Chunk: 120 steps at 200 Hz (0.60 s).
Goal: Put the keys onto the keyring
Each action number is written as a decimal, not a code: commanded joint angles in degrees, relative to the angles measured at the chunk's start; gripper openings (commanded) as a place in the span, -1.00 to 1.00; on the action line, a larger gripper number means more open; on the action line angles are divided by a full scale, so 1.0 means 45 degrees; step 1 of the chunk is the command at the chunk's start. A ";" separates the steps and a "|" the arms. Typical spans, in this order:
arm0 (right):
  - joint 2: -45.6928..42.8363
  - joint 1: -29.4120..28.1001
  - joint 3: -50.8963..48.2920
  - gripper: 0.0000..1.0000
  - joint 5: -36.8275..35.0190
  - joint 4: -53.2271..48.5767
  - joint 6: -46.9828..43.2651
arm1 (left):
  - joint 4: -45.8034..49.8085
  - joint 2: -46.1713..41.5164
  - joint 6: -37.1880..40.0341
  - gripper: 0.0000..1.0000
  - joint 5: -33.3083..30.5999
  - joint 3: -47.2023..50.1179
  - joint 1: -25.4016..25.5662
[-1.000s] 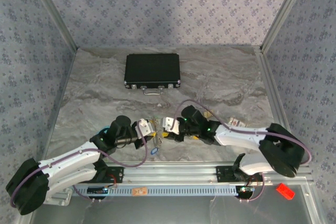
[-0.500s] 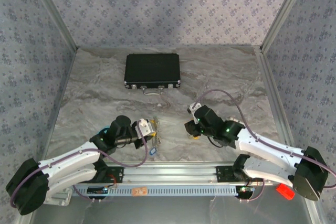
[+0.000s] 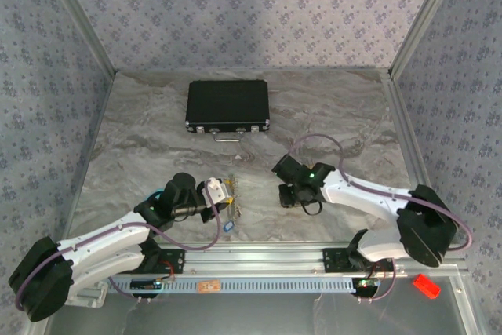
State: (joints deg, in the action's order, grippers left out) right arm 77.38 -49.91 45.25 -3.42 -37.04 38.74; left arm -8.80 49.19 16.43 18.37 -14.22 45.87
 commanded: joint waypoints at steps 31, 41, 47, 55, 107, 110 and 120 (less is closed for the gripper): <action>0.1269 -0.0055 0.0703 -0.36 0.0166 0.0011 -0.2097 | -0.0326 -0.0111 0.0156 -1.00 0.0075 -0.0258 0.0082; 0.1431 -0.0058 0.0780 -0.36 0.0184 -0.0031 -0.2376 | -0.0320 -0.0089 0.0158 -1.00 0.0080 -0.0258 0.0081; 0.1526 -0.0074 0.0853 -0.36 0.0194 -0.0066 -0.2495 | -0.0324 -0.0091 0.0158 -1.00 0.0067 -0.0258 0.0091; 0.1623 -0.0099 0.0917 -0.37 0.0196 -0.0119 -0.2621 | -0.0317 -0.0073 0.0158 -1.00 0.0078 -0.0272 0.0086; 0.2039 -0.0130 0.1159 -0.42 0.0344 -0.0033 -0.3040 | -0.0290 -0.0063 0.0158 -1.00 0.0097 -0.0283 0.0081; 0.2061 -0.0133 0.1160 -0.42 0.0359 -0.0019 -0.3059 | -0.0281 -0.0061 0.0158 -1.00 0.0097 -0.0296 0.0098; 0.2128 -0.0161 0.1191 -0.43 0.0435 -0.0012 -0.3111 | -0.0290 -0.0071 0.0158 -1.00 0.0097 -0.0297 0.0081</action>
State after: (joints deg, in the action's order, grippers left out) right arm 85.95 -50.17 48.93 -2.52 -36.23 26.65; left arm -8.78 49.19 16.45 18.39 -14.22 45.87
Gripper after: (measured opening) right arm 0.292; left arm 0.043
